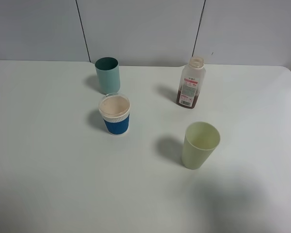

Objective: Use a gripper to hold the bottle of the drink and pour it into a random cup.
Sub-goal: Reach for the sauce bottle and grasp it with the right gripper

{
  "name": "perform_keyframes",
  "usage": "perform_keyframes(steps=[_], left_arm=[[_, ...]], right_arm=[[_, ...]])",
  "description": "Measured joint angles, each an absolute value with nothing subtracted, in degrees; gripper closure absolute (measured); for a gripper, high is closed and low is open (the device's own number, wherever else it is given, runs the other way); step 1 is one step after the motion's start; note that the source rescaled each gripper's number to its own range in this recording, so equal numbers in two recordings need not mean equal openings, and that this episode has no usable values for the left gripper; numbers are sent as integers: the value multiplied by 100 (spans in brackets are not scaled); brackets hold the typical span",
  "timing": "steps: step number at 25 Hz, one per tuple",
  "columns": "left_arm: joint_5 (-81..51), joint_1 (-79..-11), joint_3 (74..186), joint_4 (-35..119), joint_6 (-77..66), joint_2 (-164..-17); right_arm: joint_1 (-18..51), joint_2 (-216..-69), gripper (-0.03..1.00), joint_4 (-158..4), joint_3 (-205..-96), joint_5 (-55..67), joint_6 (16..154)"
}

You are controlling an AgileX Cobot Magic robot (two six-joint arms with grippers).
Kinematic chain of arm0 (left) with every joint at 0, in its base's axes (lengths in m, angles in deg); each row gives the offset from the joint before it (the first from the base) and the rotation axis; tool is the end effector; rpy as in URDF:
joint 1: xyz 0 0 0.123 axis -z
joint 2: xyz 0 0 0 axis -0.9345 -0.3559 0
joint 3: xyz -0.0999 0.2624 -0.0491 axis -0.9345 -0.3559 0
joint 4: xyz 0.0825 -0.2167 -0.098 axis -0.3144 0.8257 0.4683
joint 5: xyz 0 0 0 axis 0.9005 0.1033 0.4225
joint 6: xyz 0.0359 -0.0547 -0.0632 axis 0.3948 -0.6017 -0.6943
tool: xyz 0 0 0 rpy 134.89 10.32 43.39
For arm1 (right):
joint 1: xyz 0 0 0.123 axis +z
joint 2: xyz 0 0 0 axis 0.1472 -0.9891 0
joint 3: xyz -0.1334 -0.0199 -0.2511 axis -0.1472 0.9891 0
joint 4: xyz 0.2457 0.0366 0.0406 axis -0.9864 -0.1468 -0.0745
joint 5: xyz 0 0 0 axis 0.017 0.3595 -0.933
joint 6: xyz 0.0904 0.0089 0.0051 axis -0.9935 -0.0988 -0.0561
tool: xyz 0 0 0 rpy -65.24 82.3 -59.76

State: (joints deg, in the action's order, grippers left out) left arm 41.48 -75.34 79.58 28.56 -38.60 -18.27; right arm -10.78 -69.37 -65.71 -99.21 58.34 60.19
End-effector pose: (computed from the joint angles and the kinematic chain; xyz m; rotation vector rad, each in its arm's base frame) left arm -0.0037 -0.0004 0.2794 -0.0918 2.0407 0.0790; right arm -0.0067 -0.0048 0.2780 0.0797 2.0433 -0.0794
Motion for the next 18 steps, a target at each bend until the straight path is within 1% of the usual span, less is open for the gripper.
perform_keyframes(steps=[18], left_arm=[[4148, -7534, 7958, 2856, -3860, -1827]], right_arm=[[-1078, -6937, 7, -6571, -9921, 5834, 6019]])
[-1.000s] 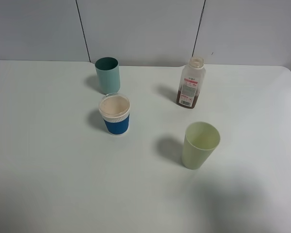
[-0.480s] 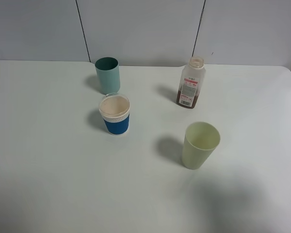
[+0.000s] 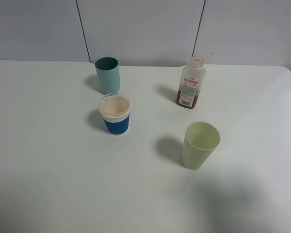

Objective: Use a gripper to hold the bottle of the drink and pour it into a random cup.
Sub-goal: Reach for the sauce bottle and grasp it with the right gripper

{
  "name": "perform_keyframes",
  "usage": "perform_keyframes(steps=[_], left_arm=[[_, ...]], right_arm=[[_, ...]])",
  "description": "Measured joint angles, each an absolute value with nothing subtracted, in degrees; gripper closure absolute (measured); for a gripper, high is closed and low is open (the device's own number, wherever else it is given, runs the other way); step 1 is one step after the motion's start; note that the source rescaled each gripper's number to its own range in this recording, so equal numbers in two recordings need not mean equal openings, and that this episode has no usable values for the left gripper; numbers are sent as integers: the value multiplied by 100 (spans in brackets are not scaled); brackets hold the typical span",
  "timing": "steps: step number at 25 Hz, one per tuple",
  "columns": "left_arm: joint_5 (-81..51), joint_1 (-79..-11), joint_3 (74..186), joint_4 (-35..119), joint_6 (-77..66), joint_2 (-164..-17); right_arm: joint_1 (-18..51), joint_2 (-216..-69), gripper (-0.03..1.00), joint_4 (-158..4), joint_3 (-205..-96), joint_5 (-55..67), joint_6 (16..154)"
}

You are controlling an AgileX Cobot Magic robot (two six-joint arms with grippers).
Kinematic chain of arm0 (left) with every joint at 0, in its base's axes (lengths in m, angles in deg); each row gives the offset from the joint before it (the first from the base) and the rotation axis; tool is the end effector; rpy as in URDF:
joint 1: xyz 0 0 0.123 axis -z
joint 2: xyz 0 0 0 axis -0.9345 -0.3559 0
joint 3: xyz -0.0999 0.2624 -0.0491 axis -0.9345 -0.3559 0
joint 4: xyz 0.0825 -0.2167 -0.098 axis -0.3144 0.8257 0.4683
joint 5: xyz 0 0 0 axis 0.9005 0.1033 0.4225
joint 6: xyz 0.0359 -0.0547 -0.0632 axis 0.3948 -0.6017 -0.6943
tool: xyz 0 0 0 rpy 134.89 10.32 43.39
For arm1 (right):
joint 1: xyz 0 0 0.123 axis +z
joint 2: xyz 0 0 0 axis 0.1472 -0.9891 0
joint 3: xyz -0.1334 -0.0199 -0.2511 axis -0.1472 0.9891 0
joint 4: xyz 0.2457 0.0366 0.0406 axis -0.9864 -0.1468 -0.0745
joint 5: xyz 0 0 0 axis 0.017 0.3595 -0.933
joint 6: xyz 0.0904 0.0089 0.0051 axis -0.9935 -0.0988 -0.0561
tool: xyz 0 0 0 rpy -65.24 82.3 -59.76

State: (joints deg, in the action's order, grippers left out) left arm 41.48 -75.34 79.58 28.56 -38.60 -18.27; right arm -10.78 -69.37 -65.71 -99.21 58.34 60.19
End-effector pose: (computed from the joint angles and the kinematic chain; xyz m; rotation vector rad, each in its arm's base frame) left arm -0.0037 -0.0004 0.2794 -0.0918 2.0407 0.0790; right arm -0.0067 -0.0048 0.2780 0.0797 2.0433 -0.0794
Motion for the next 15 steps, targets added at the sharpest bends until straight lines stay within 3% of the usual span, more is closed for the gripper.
perform_keyframes(steps=[15], left_arm=[[4148, -7534, 7958, 2856, -3860, -1827]], right_arm=[[-1078, -6937, 7, -6571, -9921, 5834, 6019]])
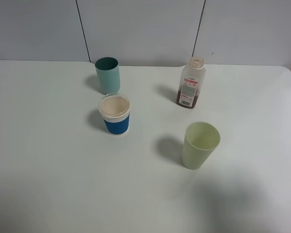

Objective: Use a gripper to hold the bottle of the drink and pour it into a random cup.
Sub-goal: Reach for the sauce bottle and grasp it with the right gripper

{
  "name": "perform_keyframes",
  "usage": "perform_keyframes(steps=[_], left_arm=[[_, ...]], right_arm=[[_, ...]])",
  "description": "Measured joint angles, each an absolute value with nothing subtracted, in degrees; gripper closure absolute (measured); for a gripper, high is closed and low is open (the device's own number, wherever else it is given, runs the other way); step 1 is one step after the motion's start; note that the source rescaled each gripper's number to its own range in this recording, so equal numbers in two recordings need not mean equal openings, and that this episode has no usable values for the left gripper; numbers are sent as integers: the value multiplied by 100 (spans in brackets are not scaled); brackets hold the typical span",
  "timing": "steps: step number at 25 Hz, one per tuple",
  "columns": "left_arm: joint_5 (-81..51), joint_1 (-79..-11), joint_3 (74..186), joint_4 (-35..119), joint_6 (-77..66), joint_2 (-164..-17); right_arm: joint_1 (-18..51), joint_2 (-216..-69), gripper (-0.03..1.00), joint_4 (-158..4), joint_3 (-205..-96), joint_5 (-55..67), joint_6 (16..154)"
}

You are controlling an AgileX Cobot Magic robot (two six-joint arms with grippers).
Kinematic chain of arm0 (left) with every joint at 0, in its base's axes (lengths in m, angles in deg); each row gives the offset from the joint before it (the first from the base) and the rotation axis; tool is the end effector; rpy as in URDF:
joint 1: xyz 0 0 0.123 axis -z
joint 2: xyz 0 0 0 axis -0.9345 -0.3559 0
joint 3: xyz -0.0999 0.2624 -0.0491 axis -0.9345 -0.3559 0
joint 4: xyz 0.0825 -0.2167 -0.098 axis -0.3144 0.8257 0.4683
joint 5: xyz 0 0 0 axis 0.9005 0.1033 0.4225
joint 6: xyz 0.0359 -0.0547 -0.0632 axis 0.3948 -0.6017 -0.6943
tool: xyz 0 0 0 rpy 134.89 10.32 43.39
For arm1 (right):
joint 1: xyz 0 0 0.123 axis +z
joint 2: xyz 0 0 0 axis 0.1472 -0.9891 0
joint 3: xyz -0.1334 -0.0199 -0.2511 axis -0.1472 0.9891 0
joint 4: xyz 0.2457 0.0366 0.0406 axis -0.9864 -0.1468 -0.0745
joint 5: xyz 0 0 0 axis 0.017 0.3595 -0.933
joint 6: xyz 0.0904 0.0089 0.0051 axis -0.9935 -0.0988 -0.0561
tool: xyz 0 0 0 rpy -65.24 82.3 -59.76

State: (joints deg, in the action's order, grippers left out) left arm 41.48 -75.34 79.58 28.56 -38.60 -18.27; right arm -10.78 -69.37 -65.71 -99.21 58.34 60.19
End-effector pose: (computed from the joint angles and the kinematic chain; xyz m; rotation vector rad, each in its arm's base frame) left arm -0.0037 -0.0004 0.2794 -0.0918 2.0407 0.0790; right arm -0.0067 -0.0048 0.2780 0.0797 2.0433 -0.0794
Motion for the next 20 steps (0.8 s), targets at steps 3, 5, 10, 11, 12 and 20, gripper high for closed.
perform_keyframes(steps=[3, 5, 10, 11, 12, 20], left_arm=[[4148, -7534, 7958, 2856, -3860, -1827], [4148, -7534, 7958, 2856, -3860, -1827], [4148, -7534, 7958, 2856, -3860, -1827], [4148, -7534, 7958, 2856, -3860, -1827], [4148, -7534, 7958, 2856, -3860, -1827], [4148, -7534, 7958, 2856, -3860, -1827]], right_arm=[[-1078, -6937, 7, -6571, -9921, 5834, 6019], [-1078, -6937, 7, -6571, -9921, 5834, 6019], [-1078, -6937, 7, -6571, -9921, 5834, 6019], [-1078, -6937, 7, -6571, -9921, 5834, 6019], [-1078, -6937, 7, -6571, -9921, 5834, 6019], [-1078, -6937, 7, -6559, -9921, 5834, 6019]])
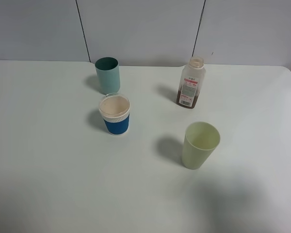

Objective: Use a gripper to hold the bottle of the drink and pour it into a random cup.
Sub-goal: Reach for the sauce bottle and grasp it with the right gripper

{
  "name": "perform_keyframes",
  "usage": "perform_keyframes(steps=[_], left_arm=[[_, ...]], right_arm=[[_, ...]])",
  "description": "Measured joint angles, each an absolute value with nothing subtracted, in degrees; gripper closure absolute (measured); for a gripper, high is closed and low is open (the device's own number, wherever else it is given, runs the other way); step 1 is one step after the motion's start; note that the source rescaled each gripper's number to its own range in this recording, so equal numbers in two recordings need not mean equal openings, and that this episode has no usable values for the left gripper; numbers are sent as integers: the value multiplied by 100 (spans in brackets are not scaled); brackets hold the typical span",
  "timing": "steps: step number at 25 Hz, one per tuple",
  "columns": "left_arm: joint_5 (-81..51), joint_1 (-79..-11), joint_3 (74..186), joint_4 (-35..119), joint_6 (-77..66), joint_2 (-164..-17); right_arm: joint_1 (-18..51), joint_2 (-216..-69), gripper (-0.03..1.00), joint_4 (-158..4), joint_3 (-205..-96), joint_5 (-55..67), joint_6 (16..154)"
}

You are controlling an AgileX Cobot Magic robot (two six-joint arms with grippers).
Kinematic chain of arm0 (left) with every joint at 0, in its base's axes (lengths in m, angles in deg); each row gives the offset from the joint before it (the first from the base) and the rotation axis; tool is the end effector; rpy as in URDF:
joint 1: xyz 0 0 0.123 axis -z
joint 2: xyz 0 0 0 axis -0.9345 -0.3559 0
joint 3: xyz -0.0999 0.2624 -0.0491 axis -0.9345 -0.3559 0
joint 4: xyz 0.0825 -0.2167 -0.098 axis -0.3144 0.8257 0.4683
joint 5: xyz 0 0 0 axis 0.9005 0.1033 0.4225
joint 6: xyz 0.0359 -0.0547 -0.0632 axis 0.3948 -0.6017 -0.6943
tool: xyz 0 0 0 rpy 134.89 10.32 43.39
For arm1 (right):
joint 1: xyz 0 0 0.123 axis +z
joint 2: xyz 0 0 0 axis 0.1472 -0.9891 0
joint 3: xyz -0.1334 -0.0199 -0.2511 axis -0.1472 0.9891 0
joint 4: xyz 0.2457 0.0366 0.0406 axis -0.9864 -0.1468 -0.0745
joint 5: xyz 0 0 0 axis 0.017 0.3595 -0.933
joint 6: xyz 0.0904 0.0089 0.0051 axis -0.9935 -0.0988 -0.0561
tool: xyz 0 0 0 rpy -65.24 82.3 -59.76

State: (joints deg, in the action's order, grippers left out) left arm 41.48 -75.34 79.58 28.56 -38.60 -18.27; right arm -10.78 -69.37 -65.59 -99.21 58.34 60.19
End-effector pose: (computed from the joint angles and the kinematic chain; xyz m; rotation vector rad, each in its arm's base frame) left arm -0.0037 -0.0004 0.2794 -0.0918 2.0407 0.0790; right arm -0.0067 -0.0050 0.2781 0.0799 2.0432 -0.0819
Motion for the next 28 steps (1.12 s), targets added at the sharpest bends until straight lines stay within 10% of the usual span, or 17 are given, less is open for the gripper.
perform_keyframes(steps=[28], left_arm=[[4149, -7534, 7958, 2856, -3860, -1827]], right_arm=[[-1078, -11391, 7, -6357, -11760, 4573, 5958]])
